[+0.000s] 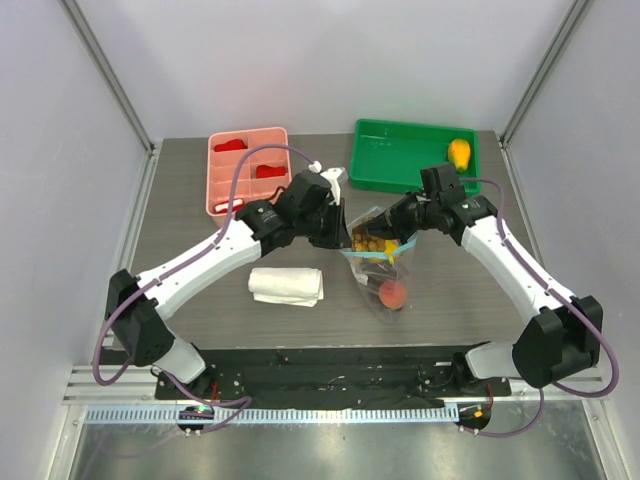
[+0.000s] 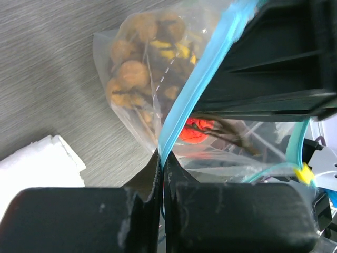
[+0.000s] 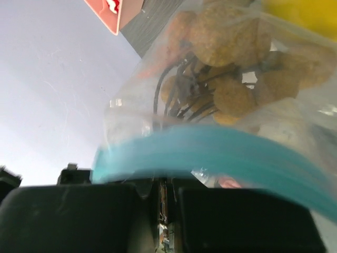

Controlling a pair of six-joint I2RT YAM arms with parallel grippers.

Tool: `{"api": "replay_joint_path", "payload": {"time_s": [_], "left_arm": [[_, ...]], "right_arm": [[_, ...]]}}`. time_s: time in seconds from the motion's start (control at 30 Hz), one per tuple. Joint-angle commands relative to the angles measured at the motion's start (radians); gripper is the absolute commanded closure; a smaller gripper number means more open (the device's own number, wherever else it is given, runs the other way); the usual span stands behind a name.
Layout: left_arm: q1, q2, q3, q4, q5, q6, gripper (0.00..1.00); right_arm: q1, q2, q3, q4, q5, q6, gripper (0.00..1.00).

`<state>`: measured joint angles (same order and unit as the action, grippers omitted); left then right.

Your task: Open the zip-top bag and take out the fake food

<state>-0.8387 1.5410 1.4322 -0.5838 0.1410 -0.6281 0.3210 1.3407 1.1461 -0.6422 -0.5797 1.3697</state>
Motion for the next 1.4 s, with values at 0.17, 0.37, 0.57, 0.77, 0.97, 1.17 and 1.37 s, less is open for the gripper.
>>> {"api": "replay_joint_path", "payload": {"time_s": [0.17,0.37,0.57,0.77,0.97,1.17,1.37], "left_arm": [[0.033,0.051,0.059,-0.059,-0.107,-0.016,1.0],[0.047,0.093,0.108,-0.068,-0.086,-0.001,1.0],[0.047,0.102,0.111,-0.063,-0.055,-0.004,1.0],[0.046,0.084,0.111,-0.074,-0.05,0.013,1.0],[0.047,0.077,0.129,-0.094,-0.037,0.042,1.0],[0.047,0.076,0.135,-0.1,-0.05,0.056,1.0],[0.046,0.082,0.125,-0.091,-0.041,0.045,1.0]], "right_arm": [[-0.022,-0.121,0.198,-0.252,-0.164,-0.132,0.99],[-0.022,-0.092,0.369,-0.273,-0.235,-0.207,0.99],[-0.094,0.046,0.572,-0.2,-0.148,-0.271,0.99],[-0.235,0.287,0.664,0.001,-0.071,-0.305,0.99],[-0.347,0.539,0.696,0.124,0.023,-0.452,0.99],[-0.378,0.754,0.794,0.121,0.242,-0.699,0.99],[-0.378,0.917,0.92,0.144,0.34,-0.895,0.99]]}}
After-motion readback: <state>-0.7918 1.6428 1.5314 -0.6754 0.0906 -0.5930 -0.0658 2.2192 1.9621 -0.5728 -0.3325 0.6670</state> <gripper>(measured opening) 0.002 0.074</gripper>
